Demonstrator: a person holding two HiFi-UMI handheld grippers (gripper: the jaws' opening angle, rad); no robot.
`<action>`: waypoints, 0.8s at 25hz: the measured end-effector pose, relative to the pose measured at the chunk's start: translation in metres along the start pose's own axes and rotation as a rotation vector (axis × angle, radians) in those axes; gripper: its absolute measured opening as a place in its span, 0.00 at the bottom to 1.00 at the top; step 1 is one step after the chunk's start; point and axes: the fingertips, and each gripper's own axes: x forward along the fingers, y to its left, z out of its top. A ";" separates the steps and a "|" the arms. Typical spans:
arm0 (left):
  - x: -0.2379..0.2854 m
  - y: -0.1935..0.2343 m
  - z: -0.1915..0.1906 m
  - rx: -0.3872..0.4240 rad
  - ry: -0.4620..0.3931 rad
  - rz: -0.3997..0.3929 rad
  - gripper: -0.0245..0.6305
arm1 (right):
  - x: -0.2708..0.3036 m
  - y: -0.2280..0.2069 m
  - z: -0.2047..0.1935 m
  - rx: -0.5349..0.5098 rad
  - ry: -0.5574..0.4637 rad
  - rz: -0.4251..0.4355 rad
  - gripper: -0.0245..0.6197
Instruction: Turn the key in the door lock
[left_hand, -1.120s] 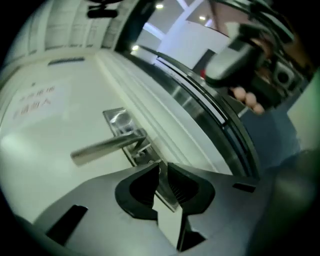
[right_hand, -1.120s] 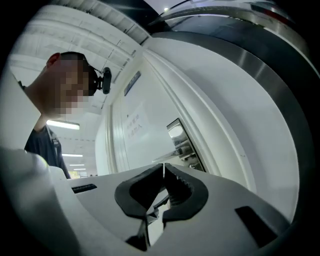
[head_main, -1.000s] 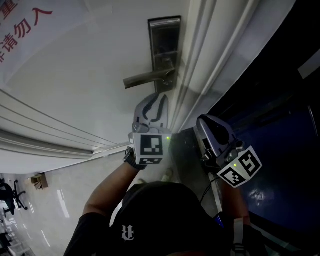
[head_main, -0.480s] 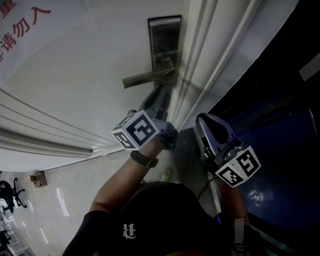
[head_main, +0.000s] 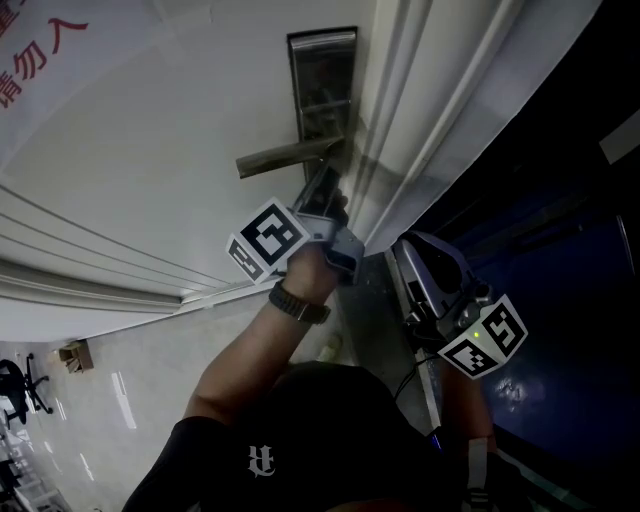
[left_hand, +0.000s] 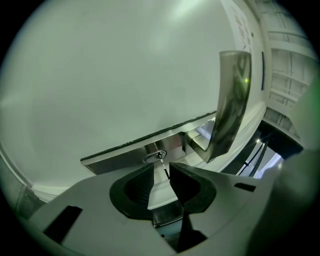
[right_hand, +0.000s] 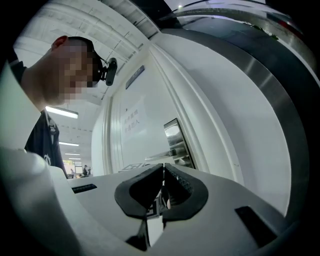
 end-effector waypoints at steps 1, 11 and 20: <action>0.001 0.000 0.001 0.009 -0.006 0.001 0.15 | 0.000 0.000 0.000 0.005 -0.001 0.004 0.06; 0.003 -0.005 0.002 0.329 0.004 0.134 0.10 | -0.004 0.003 0.001 0.024 -0.001 0.040 0.06; 0.003 -0.008 -0.002 0.818 0.062 0.268 0.11 | -0.006 0.006 -0.003 0.027 0.006 0.069 0.06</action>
